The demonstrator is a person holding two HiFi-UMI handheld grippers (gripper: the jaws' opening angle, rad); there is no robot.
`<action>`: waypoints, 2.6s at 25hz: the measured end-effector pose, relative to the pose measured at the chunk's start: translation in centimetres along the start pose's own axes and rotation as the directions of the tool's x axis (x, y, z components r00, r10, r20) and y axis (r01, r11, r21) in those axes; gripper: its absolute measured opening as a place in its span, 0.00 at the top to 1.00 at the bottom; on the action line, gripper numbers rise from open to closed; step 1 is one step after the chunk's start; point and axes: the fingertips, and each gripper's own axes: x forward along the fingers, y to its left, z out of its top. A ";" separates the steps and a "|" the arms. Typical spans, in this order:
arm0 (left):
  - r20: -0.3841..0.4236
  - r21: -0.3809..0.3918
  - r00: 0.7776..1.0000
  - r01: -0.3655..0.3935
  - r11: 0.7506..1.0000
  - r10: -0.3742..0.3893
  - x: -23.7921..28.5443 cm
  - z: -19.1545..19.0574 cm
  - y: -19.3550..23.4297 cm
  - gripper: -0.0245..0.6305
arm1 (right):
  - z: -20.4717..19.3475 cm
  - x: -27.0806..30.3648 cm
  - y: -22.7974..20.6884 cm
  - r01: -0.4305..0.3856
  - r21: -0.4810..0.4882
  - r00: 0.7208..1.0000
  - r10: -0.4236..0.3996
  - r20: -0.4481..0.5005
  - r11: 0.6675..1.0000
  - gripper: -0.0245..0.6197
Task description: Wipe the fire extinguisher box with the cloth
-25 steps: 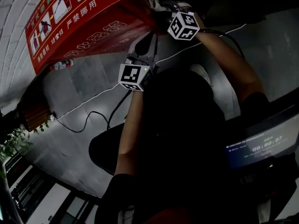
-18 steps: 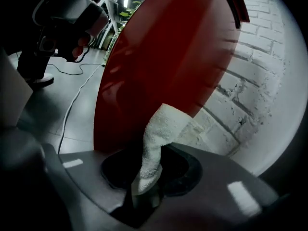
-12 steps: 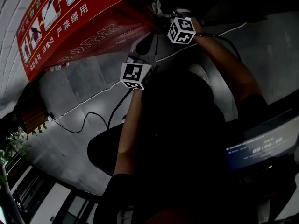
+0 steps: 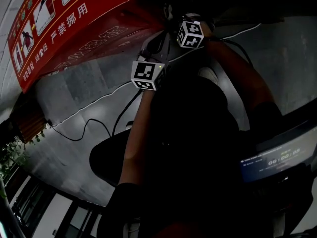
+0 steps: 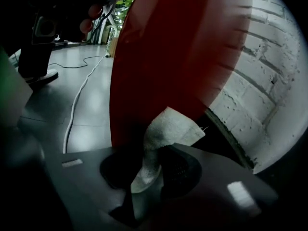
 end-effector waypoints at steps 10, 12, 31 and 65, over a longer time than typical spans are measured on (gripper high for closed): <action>-0.064 0.000 0.998 0.025 1.000 -0.025 1.8 -2.7 -0.7 0.96 | -1.7 1.8 1.7 -0.043 -0.013 0.997 0.042 -0.069 0.999 0.83; -0.072 -0.003 0.997 0.026 1.000 -0.026 1.9 -3.0 -0.7 0.96 | -1.9 1.9 2.0 -0.062 -0.002 0.995 0.062 -0.083 0.998 0.83; 0.163 0.113 0.985 -0.080 0.990 0.061 -7.3 13.0 -1.9 0.96 | 9.6 -20.7 -6.4 0.216 0.259 0.952 -0.262 0.158 0.941 0.81; 0.493 0.029 0.793 -0.425 0.905 0.357 -39.4 35.1 14.0 0.96 | 56.6 -34.0 -1.6 0.161 0.188 0.664 -0.247 0.706 0.969 0.81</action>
